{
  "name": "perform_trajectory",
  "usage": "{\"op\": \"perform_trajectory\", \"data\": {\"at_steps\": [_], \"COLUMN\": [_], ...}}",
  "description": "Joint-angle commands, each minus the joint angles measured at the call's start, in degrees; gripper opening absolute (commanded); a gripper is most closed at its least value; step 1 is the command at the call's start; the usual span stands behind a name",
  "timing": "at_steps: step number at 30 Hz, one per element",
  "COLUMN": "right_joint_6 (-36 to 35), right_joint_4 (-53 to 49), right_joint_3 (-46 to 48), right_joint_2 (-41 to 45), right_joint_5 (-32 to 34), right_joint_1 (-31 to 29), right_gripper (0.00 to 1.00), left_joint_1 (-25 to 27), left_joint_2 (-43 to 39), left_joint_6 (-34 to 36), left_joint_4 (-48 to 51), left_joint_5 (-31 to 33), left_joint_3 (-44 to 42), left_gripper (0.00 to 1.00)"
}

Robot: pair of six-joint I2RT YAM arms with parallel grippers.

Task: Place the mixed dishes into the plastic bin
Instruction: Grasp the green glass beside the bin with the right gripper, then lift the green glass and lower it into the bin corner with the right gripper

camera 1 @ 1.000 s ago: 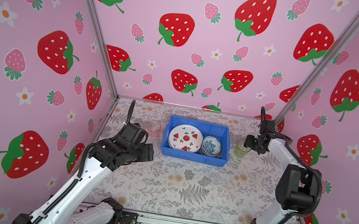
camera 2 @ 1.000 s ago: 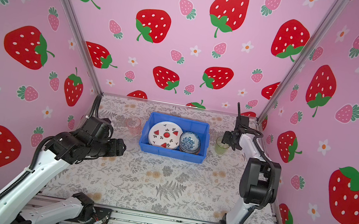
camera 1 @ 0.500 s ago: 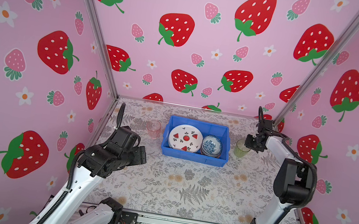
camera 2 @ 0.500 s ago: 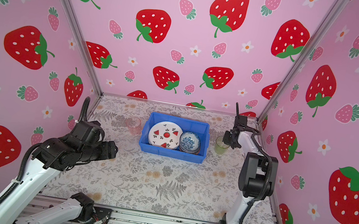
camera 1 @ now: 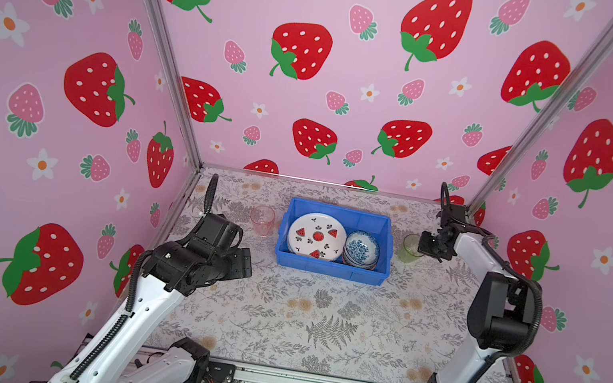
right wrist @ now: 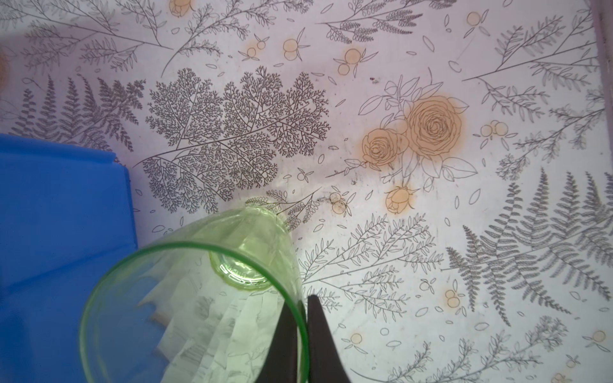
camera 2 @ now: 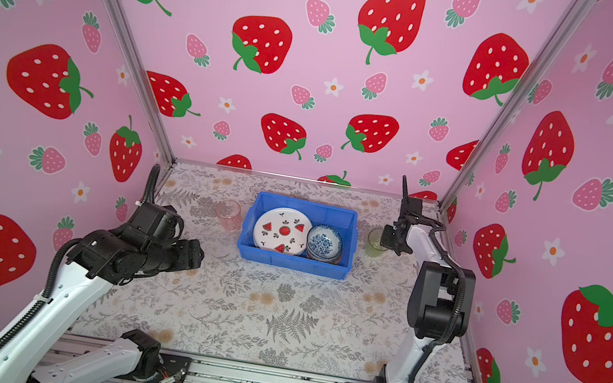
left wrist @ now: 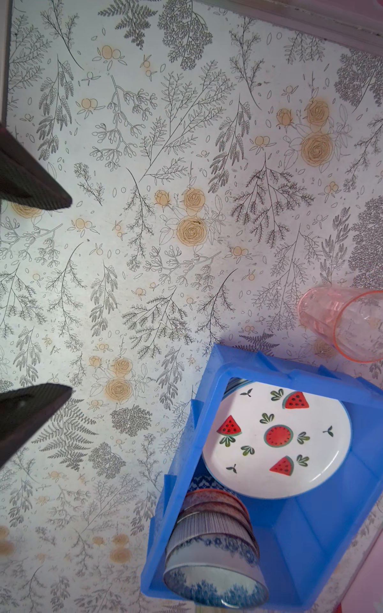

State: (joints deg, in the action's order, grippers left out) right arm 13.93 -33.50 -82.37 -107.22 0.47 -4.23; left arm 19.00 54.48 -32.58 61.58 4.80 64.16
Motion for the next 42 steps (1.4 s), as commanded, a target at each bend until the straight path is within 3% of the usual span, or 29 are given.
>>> {"op": "perform_trajectory", "data": {"at_steps": [1, 13, 26, 42], "right_joint_6": [-1.9, -2.4, 0.2, 0.5], "right_joint_4": [-4.5, -15.6, -20.1, -20.1], "right_joint_3": [-2.0, -15.7, -32.3, -38.5], "right_joint_2": [3.9, 8.7, -3.0, -15.0], "right_joint_5": [1.0, -0.4, 0.8, 0.5], "right_joint_1": [0.1, -3.0, -15.0, -17.4], "right_gripper": [0.0, 0.0, 0.0, 0.0], "left_joint_1": [-0.7, -3.3, -4.0, -4.7], "left_joint_2": [0.4, 4.6, 3.5, -2.0], "left_joint_6": [1.1, 4.8, 5.0, 3.6], "left_joint_4": [-1.1, -5.1, -3.8, 0.0], "left_joint_5": [-1.0, -5.8, -5.6, -3.1], "left_joint_3": [-0.9, 0.1, -0.2, -2.0], "left_gripper": [0.85, 0.85, 0.84, 0.84]}}
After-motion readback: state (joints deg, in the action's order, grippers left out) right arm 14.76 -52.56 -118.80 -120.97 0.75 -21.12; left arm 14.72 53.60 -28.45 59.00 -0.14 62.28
